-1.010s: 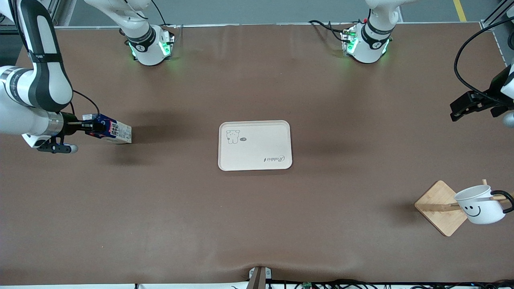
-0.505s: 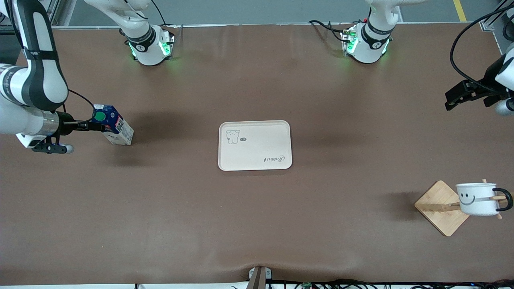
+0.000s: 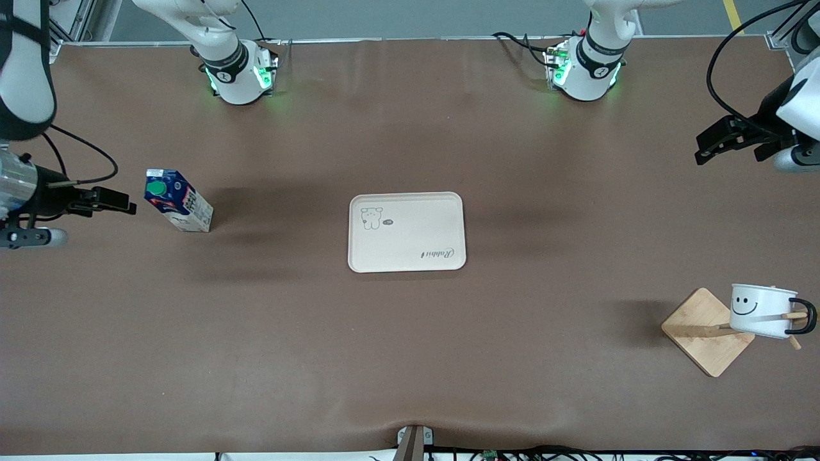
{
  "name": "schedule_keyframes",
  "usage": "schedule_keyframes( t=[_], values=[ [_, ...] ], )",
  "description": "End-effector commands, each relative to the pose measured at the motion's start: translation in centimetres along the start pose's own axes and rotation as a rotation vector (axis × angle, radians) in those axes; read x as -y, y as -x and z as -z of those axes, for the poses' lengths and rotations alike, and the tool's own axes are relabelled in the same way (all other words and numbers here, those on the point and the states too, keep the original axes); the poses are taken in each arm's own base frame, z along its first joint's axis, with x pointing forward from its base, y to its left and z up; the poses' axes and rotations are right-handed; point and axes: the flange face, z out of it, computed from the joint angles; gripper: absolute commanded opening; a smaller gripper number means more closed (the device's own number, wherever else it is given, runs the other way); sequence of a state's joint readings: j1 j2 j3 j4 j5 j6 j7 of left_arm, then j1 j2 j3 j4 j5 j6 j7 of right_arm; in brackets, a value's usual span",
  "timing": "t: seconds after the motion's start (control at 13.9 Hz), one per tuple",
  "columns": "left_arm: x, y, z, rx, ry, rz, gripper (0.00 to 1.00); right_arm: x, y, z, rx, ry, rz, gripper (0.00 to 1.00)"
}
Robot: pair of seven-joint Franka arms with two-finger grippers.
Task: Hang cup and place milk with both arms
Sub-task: 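Set the carton on the table and open the right gripper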
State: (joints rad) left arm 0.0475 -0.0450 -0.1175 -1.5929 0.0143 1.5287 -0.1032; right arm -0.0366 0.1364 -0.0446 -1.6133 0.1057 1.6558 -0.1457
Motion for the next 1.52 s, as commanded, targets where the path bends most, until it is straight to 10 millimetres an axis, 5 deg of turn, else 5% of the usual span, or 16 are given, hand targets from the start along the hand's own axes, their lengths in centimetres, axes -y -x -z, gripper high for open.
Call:
schedule_keyframes(
  t=[0.0,0.14,0.36,0.58,0.72,1.44],
  values=[
    [-0.5,1.0,0.4,0.014,-0.007,-0.004,1.0,2.9,-0.6,7.5,-0.064,0.001,0.074,1.0],
    [-0.2,1.1,0.7,0.011,-0.007,0.003,1.0,3.5,0.7,13.3,-0.125,-0.015,0.086,1.0],
    [0.3,1.4,1.5,-0.007,-0.029,0.0,1.0,3.5,4.7,15.7,-0.068,-0.012,0.064,1.0],
    [0.6,1.6,1.4,0.005,-0.037,0.007,1.0,-1.6,9.5,14.5,-0.03,-0.041,-0.036,1.0],
    [0.6,1.5,1.5,0.005,-0.037,0.018,1.0,-1.4,11.4,13.9,-0.056,-0.048,-0.034,1.0],
    [1.7,1.9,2.4,0.003,-0.033,0.016,1.0,-0.8,10.6,13.6,-0.031,0.041,0.014,1.0]
  ],
)
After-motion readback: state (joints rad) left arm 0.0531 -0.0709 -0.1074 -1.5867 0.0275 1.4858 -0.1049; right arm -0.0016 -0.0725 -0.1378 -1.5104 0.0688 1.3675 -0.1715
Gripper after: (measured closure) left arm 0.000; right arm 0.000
